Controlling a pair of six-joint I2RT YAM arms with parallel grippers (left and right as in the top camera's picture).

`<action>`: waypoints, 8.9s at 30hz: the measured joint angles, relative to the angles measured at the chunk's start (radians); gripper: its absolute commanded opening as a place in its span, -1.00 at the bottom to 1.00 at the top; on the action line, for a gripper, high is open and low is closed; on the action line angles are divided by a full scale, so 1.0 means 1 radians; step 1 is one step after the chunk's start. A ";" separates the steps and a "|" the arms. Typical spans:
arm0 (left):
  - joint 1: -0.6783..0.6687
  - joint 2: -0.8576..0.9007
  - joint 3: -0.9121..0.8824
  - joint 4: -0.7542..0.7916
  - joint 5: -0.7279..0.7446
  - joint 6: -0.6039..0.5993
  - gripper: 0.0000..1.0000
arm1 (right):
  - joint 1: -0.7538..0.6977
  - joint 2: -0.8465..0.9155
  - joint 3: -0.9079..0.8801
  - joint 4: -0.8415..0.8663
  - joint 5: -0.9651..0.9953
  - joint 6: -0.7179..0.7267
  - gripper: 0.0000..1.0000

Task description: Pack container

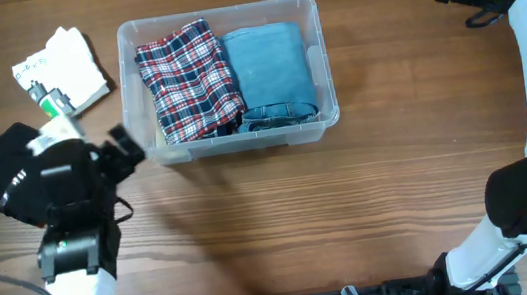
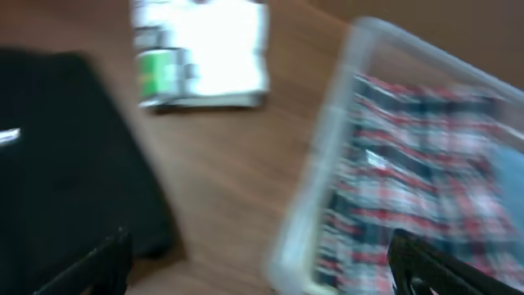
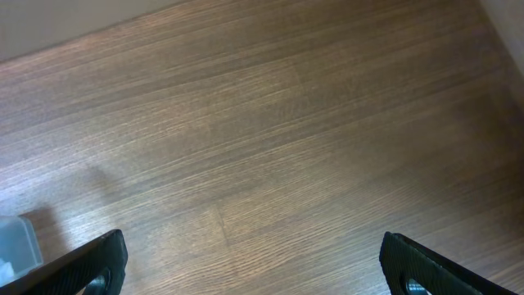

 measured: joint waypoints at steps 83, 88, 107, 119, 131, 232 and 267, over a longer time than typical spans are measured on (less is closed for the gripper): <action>0.776 0.714 0.016 0.349 0.447 -0.043 -0.09 | 0.000 0.000 0.000 0.000 0.000 0.000 0.99; 0.776 0.715 0.017 0.356 0.448 -0.043 -0.52 | 0.000 0.000 0.000 0.000 0.000 0.000 1.00; 0.776 0.540 0.028 0.386 0.493 -0.046 -0.92 | 0.000 0.000 0.000 0.000 0.000 0.000 0.99; 0.645 0.432 0.197 0.416 0.767 -0.086 -0.93 | 0.000 0.000 0.000 0.001 0.000 0.000 0.99; 0.047 0.432 0.436 0.470 0.803 -0.089 -0.92 | 0.000 0.000 0.000 0.000 0.000 0.000 0.99; -0.497 0.669 0.451 0.177 0.369 -0.381 0.25 | 0.000 0.000 0.000 0.001 0.000 0.000 0.99; -0.563 0.809 1.090 -0.093 0.231 -0.066 -0.93 | 0.000 0.000 0.000 0.001 0.000 0.000 1.00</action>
